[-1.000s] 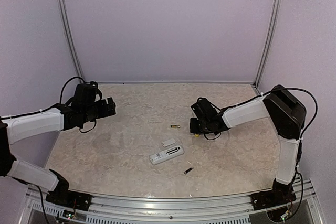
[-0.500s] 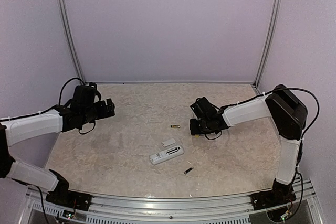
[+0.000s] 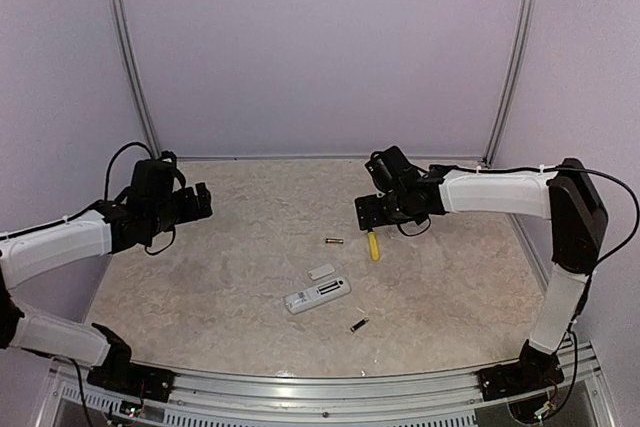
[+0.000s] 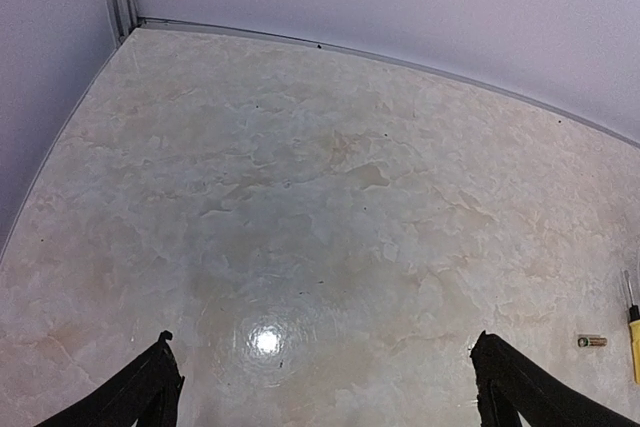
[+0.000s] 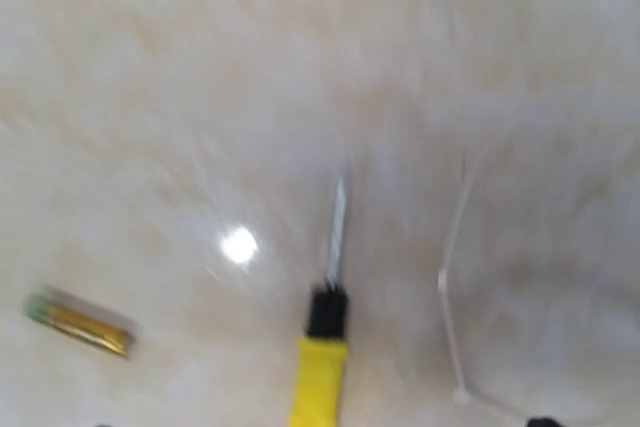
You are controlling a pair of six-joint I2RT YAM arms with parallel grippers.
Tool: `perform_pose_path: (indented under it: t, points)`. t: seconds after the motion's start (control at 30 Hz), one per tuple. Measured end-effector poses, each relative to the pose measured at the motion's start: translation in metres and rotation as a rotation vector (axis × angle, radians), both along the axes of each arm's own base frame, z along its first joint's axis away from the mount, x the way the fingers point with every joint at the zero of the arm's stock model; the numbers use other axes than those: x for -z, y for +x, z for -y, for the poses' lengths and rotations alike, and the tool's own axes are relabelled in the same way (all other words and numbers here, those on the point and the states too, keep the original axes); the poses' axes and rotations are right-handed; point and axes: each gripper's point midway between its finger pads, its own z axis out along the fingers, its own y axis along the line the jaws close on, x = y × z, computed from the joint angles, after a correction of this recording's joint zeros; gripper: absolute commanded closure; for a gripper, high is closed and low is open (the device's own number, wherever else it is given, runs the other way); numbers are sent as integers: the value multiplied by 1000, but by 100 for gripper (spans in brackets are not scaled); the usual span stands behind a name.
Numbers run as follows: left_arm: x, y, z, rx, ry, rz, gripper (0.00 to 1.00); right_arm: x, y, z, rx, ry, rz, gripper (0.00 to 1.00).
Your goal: Unload the batteries from the remote control
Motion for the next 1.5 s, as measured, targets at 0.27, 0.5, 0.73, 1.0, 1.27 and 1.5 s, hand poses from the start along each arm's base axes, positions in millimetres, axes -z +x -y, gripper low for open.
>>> perform_pose_path:
  t: [0.27,0.5,0.73,1.0,1.27,1.5]
  points:
    - [-26,-6,-23,-69,92,64,1,-84,14,9,-57,36,174,2]
    - [-81,-20,-95,-332,153,248,1,-127,31,74,5,26,350,1]
    - [-62,-44,-168,-604,275,254,1,-121,38,158,139,-16,425,0]
    - [-1,-52,-179,-557,402,227,1,-82,22,229,260,-61,439,0]
    - [5,-40,-176,-486,439,303,2,-37,3,280,359,-153,430,0]
    - [8,-24,-167,-396,450,346,1,-9,-19,288,309,-198,491,0]
